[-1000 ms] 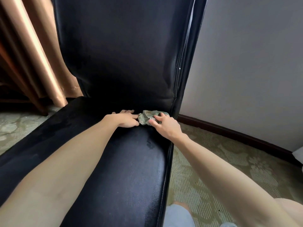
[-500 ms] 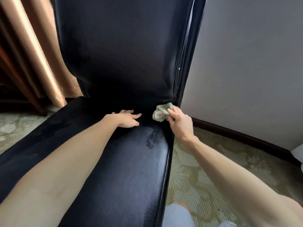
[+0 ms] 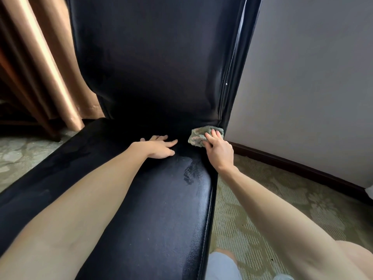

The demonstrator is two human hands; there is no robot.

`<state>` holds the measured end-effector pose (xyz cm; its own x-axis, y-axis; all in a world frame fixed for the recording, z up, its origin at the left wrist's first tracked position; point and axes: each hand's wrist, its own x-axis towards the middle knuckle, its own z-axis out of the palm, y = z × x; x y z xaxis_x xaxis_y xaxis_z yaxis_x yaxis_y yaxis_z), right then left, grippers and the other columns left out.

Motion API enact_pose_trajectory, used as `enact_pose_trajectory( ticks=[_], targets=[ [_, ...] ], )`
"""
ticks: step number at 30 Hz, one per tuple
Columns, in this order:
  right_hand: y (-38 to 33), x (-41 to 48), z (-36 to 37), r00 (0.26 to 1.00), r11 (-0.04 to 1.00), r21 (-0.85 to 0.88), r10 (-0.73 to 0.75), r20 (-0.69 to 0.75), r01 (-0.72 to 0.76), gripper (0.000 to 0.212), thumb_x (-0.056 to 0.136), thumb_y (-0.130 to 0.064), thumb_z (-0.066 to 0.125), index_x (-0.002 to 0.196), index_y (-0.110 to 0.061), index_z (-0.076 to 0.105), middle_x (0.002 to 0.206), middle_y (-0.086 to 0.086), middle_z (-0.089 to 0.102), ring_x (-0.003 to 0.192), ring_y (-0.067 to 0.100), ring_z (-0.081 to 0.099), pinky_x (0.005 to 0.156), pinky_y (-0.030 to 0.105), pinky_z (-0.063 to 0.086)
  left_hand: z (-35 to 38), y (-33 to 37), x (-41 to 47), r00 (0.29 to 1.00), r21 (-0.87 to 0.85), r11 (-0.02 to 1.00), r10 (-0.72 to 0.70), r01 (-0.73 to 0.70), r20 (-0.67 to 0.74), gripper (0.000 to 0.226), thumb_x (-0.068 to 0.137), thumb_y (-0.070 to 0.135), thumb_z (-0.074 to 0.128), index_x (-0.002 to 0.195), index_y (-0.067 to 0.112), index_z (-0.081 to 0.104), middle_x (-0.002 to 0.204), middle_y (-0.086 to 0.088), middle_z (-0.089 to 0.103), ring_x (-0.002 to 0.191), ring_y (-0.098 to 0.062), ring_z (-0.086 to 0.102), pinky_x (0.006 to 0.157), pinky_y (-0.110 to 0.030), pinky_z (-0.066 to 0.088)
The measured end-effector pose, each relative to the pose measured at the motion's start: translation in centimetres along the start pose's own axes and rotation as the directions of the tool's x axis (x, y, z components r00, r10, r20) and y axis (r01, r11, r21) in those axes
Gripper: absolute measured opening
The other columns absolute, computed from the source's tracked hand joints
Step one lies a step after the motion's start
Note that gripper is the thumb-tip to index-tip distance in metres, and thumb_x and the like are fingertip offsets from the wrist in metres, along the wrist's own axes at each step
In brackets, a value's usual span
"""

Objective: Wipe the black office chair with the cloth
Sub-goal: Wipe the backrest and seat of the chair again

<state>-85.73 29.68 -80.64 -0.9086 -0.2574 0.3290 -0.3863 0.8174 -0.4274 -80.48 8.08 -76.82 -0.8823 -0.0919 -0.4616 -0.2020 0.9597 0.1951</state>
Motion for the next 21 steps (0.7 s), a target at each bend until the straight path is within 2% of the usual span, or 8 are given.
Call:
enact_pose_trajectory(
  ticks=[3,6,9,11,17,21],
  targets=[
    [-0.1,-0.1,0.0,0.998,0.999,-0.013,0.031,0.057,-0.030,0.038,0.100,-0.034,0.047,0.136,-0.026,0.054,0.149,-0.004,0.043,0.134,0.020,0.043,0.103,0.034,0.039,-0.2,0.0,0.0,1.000,0.010,1.000,-0.003,0.003,0.007,0.057,0.100,0.045,0.034,0.151,0.050,0.008,0.163,0.008,-0.004,0.148,-0.020,-0.014,0.113,-0.059,-0.008],
    [-0.3,0.3,-0.2,0.982,0.989,0.037,0.138,0.129,-0.144,0.036,0.096,-0.039,0.050,0.128,-0.028,0.061,0.133,0.001,0.060,0.121,0.029,0.053,0.098,0.035,0.042,-0.2,-0.1,0.0,1.000,0.016,1.000,-0.006,0.006,0.008,0.057,0.100,0.046,0.034,0.151,0.050,0.008,0.163,0.008,-0.004,0.149,-0.020,-0.014,0.113,-0.059,-0.008],
    [-0.4,1.3,-1.1,0.959,0.976,0.068,0.189,0.210,-0.207,0.032,0.092,-0.039,0.056,0.119,-0.027,0.068,0.114,0.007,0.069,0.112,0.030,0.058,0.093,0.033,0.044,-0.1,-0.2,0.0,1.000,0.013,1.000,-0.008,0.008,0.005,0.057,0.100,0.046,0.034,0.150,0.051,0.008,0.163,0.008,-0.004,0.148,-0.020,-0.014,0.113,-0.059,-0.008],
    [-0.5,1.4,-1.6,0.949,0.969,0.089,0.204,0.239,-0.231,0.030,0.090,-0.039,0.059,0.116,-0.028,0.070,0.110,0.006,0.071,0.108,0.028,0.061,0.091,0.031,0.046,-0.2,-0.1,0.1,1.000,0.023,1.000,-0.014,0.013,0.009,0.057,0.099,0.046,0.034,0.150,0.051,0.008,0.163,0.008,-0.004,0.148,-0.021,-0.014,0.113,-0.059,-0.008],
    [-1.3,-1.5,-1.3,0.974,0.982,0.024,0.185,0.134,-0.189,0.029,0.089,-0.038,0.055,0.109,-0.028,0.074,0.098,0.007,0.073,0.097,0.030,0.064,0.084,0.031,0.048,-0.8,0.6,0.2,0.999,0.099,0.995,-0.030,0.028,0.022,0.059,0.098,0.047,0.037,0.149,0.052,0.010,0.163,0.007,-0.003,0.149,-0.024,-0.012,0.114,-0.059,-0.002],
    [-1.7,-1.4,-1.0,0.971,0.972,0.081,0.211,0.110,-0.220,0.031,0.093,-0.035,0.054,0.117,-0.023,0.070,0.107,0.006,0.072,0.103,0.028,0.063,0.086,0.030,0.048,-1.2,0.9,0.0,0.999,0.079,0.997,-0.024,0.021,0.039,0.061,0.096,0.053,0.040,0.150,0.051,0.012,0.164,0.005,-0.002,0.149,-0.027,-0.012,0.117,-0.057,-0.001]
  ],
)
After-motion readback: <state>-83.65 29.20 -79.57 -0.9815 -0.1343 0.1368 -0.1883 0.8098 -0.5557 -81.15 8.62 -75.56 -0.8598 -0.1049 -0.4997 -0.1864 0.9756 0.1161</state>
